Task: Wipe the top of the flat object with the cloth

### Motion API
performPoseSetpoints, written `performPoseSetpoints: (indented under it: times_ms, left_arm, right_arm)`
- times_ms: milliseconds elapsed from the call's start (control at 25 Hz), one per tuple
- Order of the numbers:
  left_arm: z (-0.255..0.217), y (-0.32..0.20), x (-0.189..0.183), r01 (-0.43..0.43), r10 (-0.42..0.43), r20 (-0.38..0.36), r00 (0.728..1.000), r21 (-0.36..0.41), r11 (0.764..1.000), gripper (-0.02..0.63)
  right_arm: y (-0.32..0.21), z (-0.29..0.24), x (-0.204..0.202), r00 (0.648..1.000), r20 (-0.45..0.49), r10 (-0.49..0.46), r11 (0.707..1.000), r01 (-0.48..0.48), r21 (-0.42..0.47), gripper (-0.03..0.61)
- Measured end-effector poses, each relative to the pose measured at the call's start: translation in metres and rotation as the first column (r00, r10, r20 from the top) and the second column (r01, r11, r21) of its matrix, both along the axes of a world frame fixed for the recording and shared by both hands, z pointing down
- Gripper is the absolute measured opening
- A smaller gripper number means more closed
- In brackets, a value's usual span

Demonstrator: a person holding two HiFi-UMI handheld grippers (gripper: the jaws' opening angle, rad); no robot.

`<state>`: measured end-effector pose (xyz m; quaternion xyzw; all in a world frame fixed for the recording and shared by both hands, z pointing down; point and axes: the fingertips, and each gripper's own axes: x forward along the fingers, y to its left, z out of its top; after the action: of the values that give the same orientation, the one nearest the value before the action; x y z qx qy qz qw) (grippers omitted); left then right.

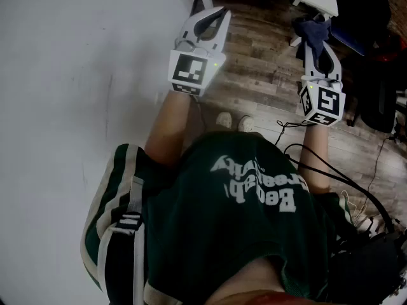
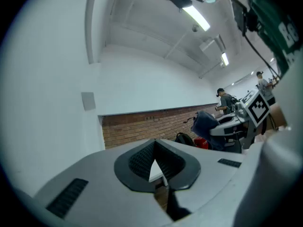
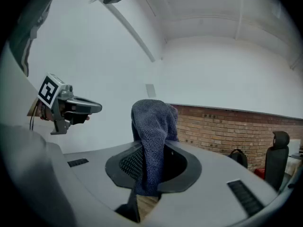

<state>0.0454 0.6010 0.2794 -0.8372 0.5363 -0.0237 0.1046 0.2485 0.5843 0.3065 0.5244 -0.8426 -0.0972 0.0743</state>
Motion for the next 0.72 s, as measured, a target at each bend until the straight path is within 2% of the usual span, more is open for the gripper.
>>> performPoseSetpoints:
  times_ms: [720]
  left_arm:
    - [-0.005, -0.020, -0.021, 0.016, -0.016, -0.014, 1.000, -0.012, 1.000, -0.003]
  right_arm:
    - [-0.012, -0.005, -0.010, 1.000, -0.005, 0.021, 1.000, -0.021, 0.002, 0.058]
